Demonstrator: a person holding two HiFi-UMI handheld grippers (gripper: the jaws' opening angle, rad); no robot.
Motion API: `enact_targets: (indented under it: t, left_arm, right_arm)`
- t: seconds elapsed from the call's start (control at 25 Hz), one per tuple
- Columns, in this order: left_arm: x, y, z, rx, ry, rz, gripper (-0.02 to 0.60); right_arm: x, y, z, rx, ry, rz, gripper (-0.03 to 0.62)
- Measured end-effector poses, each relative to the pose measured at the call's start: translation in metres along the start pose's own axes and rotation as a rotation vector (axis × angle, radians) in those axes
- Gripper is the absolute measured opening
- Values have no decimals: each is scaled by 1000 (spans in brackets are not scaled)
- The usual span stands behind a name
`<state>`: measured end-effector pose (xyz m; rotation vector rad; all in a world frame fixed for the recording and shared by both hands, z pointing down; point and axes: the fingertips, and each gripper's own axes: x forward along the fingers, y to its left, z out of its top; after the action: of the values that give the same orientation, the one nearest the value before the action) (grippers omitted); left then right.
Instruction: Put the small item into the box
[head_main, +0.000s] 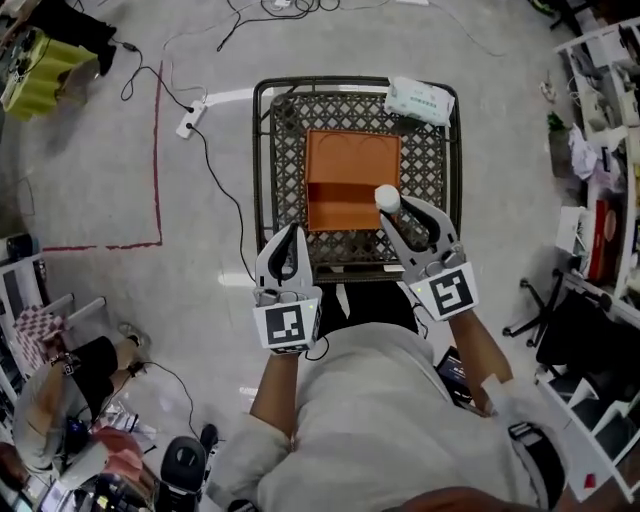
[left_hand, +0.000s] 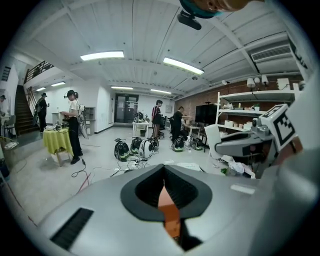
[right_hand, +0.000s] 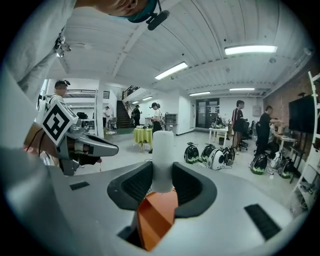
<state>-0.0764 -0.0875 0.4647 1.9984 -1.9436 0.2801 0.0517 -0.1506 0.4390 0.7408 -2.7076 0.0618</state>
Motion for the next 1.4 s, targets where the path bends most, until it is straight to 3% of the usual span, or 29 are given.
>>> enact_targets:
  t: [0.52,0.96,1.4]
  left_arm:
    - [10,7,-61,-39,107,24,9]
    - [14,26,-118,-124,189,55,9]
    - [21,42,-162,-174,239,84,9]
  right_arm:
    - [27,16,-65,-3,222,123,120]
    - [60,48,-116,-137,426,250,120]
    - [82,66,-163,-149,531,301,120]
